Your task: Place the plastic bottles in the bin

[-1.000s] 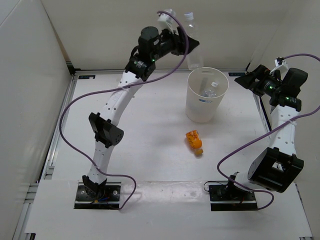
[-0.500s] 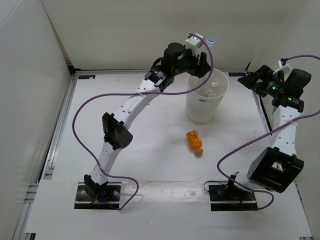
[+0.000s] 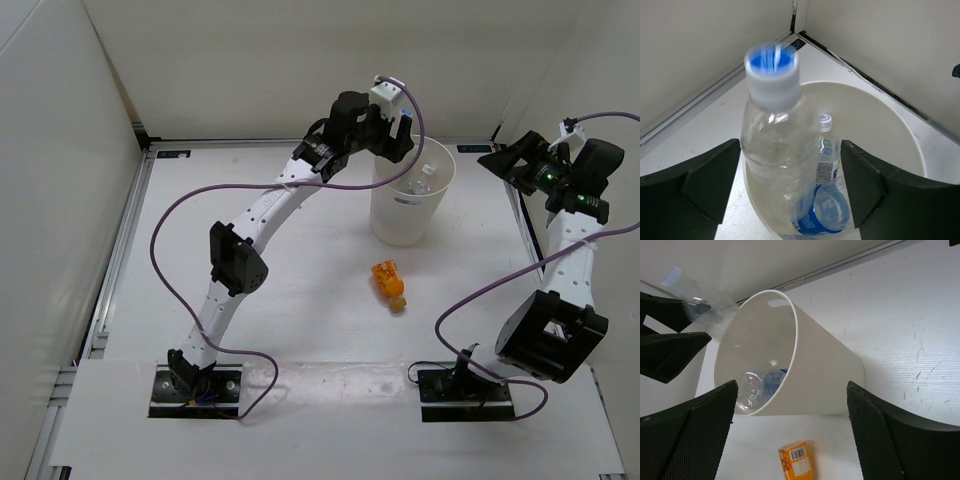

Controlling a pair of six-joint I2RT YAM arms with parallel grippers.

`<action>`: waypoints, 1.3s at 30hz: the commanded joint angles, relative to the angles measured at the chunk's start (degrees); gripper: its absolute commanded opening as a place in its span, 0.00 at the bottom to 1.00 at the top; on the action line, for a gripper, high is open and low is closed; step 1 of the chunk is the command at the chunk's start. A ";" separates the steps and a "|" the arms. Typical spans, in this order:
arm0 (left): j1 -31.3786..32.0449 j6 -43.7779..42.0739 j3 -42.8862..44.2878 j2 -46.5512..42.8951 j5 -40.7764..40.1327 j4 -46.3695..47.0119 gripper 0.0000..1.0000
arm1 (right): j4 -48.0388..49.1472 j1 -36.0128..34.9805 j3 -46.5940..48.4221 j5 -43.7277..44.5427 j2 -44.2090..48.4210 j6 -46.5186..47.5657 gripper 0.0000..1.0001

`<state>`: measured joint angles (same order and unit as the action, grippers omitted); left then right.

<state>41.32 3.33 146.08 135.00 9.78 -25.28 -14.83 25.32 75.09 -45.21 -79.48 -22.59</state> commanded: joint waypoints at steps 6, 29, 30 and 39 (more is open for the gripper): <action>-0.80 -1.14 1.75 -2.89 -1.43 0.40 1.00 | 2.79 -0.27 1.11 -0.93 -1.37 -0.96 0.90; -8.27 2.54 -40.66 -38.47 -24.36 2.17 1.00 | -29.52 -30.83 -12.75 17.95 19.60 50.18 0.90; -8.71 2.99 -42.53 -41.28 -24.81 1.99 1.00 | -30.77 -31.47 -13.73 18.31 20.33 48.62 0.90; -13.45 7.65 -62.13 -57.82 -24.90 -4.68 1.00 | -37.81 -37.87 -15.33 17.52 16.48 46.41 0.90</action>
<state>29.52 8.38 86.06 83.02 -14.20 -26.85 -49.89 -8.75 57.95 -30.11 -60.69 22.96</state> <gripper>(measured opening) 0.998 0.905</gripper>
